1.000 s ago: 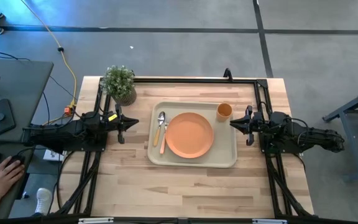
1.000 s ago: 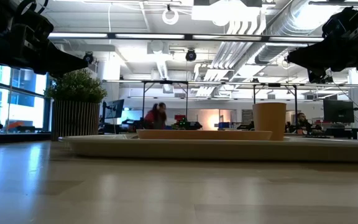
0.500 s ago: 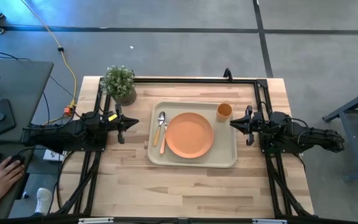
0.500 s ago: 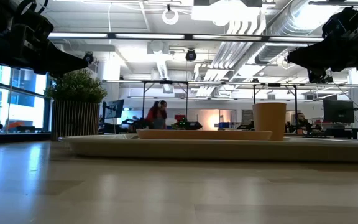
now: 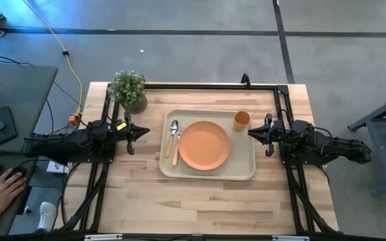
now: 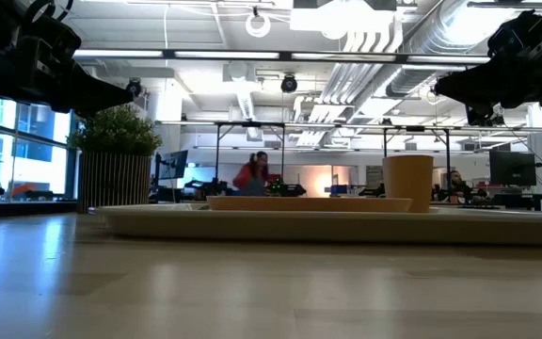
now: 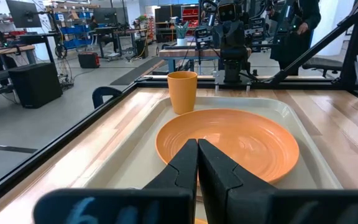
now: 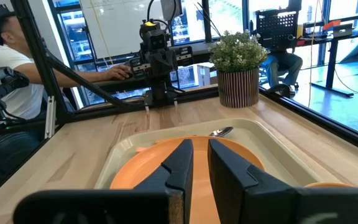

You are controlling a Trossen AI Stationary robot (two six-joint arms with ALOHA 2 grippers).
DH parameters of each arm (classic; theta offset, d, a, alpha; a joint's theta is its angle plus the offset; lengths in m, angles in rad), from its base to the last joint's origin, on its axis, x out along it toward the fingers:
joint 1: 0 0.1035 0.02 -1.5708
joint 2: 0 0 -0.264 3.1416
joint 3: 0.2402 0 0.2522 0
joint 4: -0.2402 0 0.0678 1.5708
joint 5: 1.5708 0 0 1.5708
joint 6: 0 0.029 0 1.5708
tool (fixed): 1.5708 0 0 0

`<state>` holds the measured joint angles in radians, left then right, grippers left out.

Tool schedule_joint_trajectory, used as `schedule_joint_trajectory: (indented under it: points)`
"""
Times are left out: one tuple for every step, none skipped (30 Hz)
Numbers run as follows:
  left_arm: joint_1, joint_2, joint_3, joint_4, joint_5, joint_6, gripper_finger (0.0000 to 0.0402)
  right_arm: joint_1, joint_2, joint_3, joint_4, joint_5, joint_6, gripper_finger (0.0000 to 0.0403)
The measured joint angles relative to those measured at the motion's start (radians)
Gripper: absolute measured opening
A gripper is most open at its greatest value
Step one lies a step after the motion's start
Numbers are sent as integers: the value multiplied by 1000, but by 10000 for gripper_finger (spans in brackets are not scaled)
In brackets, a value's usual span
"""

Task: Pick and place plate/cup/fork/spoon on tray
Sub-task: Return to Home Position

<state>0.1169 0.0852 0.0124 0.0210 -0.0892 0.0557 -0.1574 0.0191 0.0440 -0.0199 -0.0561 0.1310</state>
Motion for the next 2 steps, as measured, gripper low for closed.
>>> schedule_joint_trajectory:
  points:
    - [0, 0, 0, 0, 0, 0, 3, 0, 0, 0, 0, 0, 0, 42]
    - [0, 0, 0, 0, 0, 0, 3, 0, 0, 0, 0, 0, 0, 42]
